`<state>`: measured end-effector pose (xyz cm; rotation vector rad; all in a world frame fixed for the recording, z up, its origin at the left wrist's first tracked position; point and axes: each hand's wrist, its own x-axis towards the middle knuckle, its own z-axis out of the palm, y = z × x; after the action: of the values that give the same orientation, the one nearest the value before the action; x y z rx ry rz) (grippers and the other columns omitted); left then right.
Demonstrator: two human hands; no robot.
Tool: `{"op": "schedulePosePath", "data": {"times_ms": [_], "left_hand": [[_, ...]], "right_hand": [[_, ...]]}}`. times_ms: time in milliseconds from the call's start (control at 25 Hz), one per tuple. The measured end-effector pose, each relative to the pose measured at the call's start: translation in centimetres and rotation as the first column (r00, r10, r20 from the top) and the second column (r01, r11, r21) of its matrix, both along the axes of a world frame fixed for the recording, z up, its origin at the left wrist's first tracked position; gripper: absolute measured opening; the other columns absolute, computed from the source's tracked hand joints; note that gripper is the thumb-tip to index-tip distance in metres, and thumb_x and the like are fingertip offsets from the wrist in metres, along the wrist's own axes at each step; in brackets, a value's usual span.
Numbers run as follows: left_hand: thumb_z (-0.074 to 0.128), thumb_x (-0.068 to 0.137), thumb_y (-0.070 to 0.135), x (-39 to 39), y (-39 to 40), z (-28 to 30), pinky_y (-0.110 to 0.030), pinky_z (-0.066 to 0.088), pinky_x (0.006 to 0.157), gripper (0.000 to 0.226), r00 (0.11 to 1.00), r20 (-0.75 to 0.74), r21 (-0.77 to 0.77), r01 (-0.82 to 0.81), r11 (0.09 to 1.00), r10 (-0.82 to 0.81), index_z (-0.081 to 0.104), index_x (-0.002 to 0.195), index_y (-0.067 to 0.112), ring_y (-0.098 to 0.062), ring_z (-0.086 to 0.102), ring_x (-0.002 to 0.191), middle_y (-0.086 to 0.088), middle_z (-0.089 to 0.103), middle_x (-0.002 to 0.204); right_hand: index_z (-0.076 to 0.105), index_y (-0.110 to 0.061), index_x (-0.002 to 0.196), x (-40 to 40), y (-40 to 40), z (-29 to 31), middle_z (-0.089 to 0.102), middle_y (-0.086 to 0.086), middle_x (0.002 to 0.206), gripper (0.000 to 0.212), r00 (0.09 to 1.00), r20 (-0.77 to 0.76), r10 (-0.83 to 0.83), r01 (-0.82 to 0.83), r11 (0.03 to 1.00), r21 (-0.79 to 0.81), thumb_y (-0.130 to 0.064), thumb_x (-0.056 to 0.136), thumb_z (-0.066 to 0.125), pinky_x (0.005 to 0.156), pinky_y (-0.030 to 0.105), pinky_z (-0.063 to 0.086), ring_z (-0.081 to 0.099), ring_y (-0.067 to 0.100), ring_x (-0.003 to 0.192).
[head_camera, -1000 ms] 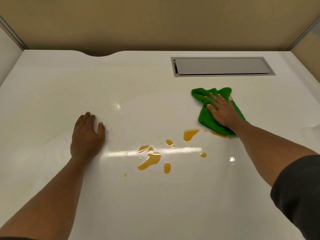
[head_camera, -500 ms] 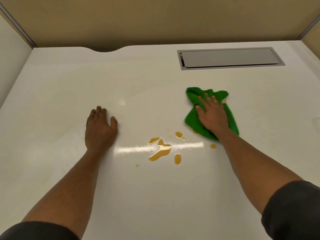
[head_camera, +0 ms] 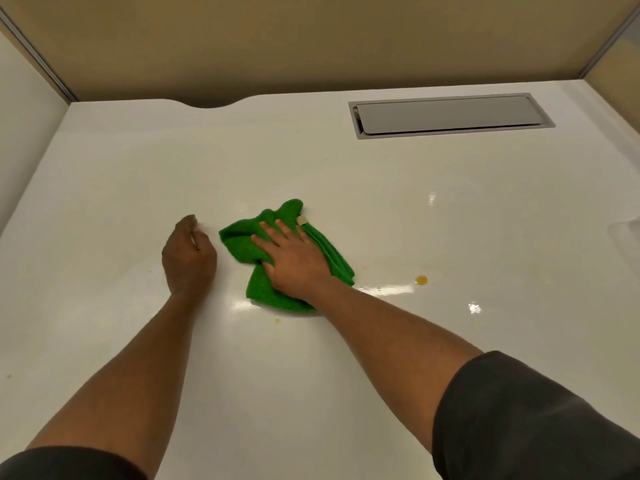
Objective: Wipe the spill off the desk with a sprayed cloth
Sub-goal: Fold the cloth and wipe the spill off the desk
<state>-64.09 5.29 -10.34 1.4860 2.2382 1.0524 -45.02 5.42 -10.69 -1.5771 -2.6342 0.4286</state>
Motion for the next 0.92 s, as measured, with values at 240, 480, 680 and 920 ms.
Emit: {"op": "schedulePosePath", "data": {"times_ms": [240, 480, 680, 920], "left_hand": [[0.039, 0.101, 0.023, -0.7, -4.0, -0.3, -0.038, 0.025, 0.116, 0.043, 0.955, -0.185, -0.191, 0.194, 0.962, -0.23, 0.048, 0.141, 0.008, -0.024, 0.034, 0.142, -0.008, 0.042, 0.152], [0.023, 0.1, 0.051, -1.7, -9.7, -1.1, -0.036, 0.002, 0.121, 0.068, 0.873, -0.365, -0.457, 0.134, 0.879, -0.323, 0.015, 0.155, 0.011, -0.018, 0.005, 0.151, -0.003, 0.008, 0.164], [0.02, 0.097, 0.059, -1.6, -14.5, -1.0, -0.037, 0.004, 0.121, 0.075, 0.914, -0.354, -0.423, 0.032, 0.906, -0.198, 0.014, 0.155, 0.011, -0.018, 0.006, 0.151, -0.003, 0.008, 0.165], [0.018, 0.096, 0.061, -1.5, -15.7, -2.0, -0.038, 0.005, 0.122, 0.076, 0.914, -0.36, -0.396, 0.034, 0.918, -0.189, 0.016, 0.155, 0.013, -0.018, 0.005, 0.151, -0.004, 0.009, 0.164]], "right_hand": [[0.034, -0.023, 0.149, 13.1, 1.4, 0.9, 0.025, 0.005, 0.161, 0.053, 0.978, 0.014, -0.209, 0.208, 0.977, 0.052, -0.028, 0.097, 0.042, 0.119, 0.05, 0.011, 0.02, 0.027, 0.148], [0.035, -0.016, 0.148, 30.1, -1.5, 0.8, 0.028, 0.015, 0.158, 0.05, 0.878, 0.028, -0.478, 0.475, 0.878, 0.061, -0.026, 0.1, 0.041, 0.116, 0.059, 0.019, 0.023, 0.037, 0.145], [0.034, -0.013, 0.148, 31.5, -5.3, 0.3, 0.028, 0.017, 0.158, 0.052, 0.719, -0.022, -0.694, 0.693, 0.716, 0.085, -0.036, 0.101, 0.035, 0.117, 0.057, 0.018, 0.022, 0.037, 0.145], [0.036, -0.015, 0.147, 20.8, -4.7, 0.6, 0.029, 0.012, 0.158, 0.052, 0.761, -0.105, -0.64, 0.647, 0.76, 0.063, -0.038, 0.101, 0.029, 0.118, 0.051, 0.017, 0.022, 0.032, 0.146]]}}
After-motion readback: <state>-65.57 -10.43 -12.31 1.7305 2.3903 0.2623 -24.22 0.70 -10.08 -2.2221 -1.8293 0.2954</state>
